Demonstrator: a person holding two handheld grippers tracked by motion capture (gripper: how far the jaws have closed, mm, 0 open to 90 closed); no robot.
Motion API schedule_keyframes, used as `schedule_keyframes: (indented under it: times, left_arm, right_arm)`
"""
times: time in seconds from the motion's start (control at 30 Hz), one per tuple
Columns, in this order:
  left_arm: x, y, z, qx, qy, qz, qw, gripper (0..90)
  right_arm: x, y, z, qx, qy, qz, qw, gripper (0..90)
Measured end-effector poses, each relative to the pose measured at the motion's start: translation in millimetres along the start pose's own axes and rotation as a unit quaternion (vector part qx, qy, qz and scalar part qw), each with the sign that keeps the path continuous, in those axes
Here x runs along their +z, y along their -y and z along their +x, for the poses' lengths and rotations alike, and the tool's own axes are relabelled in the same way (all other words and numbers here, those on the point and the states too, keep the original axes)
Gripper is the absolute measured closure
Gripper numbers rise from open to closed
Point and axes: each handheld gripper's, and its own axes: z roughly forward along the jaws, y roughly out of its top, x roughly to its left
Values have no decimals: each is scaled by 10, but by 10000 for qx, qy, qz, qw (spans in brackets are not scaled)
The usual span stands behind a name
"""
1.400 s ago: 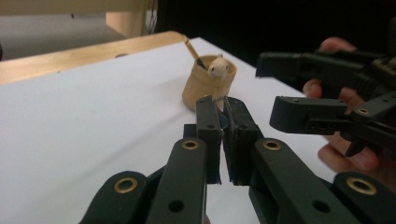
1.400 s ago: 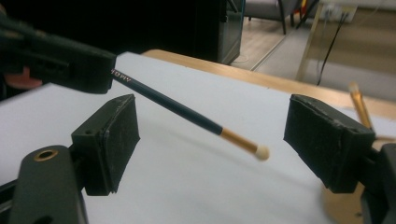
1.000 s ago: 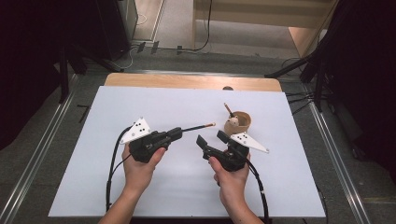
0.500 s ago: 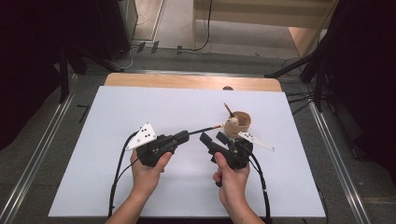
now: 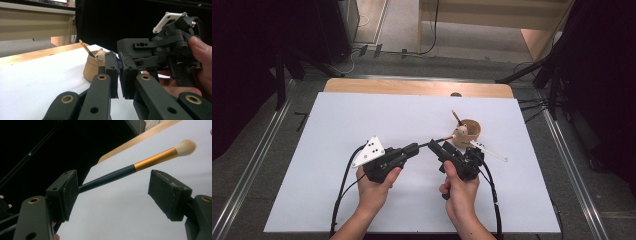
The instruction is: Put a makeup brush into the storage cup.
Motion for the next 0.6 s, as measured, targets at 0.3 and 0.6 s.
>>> schedule_keyframes:
  times: [0.3,0.6]
  left_arm:
    - [60,34,-107,164,115,39,9998,866]
    - [74,46,-119,185,152,74,9997,867]
  right_arm:
    - [-7,-29,-64,242,-43,-56,9997,320]
    - [-11,-37,-115,339,-106,-82,9993,421]
